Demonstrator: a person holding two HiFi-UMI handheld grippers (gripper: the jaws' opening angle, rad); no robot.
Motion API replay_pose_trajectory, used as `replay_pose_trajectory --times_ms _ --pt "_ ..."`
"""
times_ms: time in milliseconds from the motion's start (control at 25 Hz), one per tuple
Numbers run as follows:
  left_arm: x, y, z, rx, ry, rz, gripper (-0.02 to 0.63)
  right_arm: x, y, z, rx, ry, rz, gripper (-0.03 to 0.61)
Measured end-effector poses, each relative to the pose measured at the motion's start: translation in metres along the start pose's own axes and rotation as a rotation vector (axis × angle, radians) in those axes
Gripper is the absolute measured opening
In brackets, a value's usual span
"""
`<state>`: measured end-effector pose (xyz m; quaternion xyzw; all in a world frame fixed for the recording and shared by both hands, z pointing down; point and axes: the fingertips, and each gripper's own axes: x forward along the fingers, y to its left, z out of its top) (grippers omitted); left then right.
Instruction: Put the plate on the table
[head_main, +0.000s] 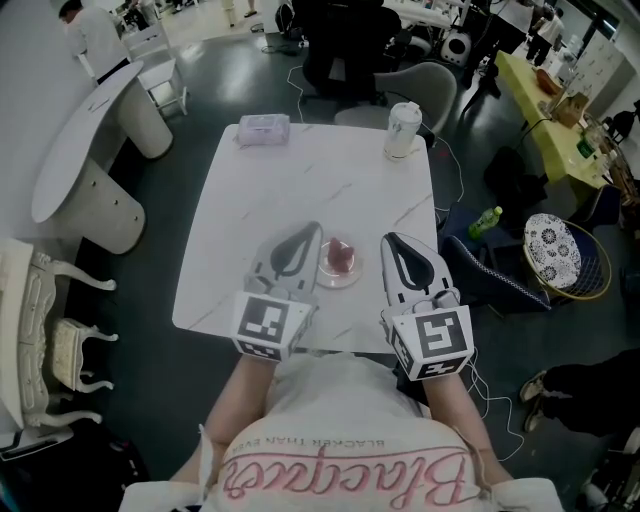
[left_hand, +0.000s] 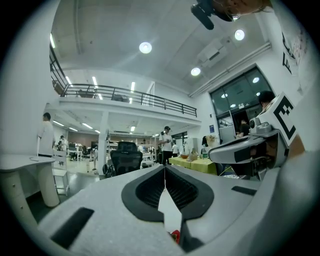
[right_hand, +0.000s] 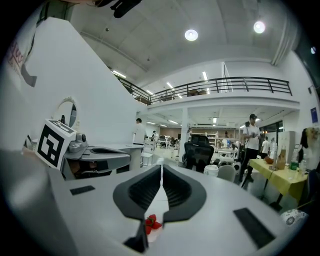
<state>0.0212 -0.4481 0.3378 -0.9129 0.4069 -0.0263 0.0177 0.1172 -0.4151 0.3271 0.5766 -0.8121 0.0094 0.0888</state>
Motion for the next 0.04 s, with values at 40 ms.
replay_pose_trajectory --times_ms 40 --pt "0.0002 0.0011 -0.001 0.0 0.001 0.0 0.006 0.0005 0.0003 -0.0013 0.0 0.003 0.001 0.012"
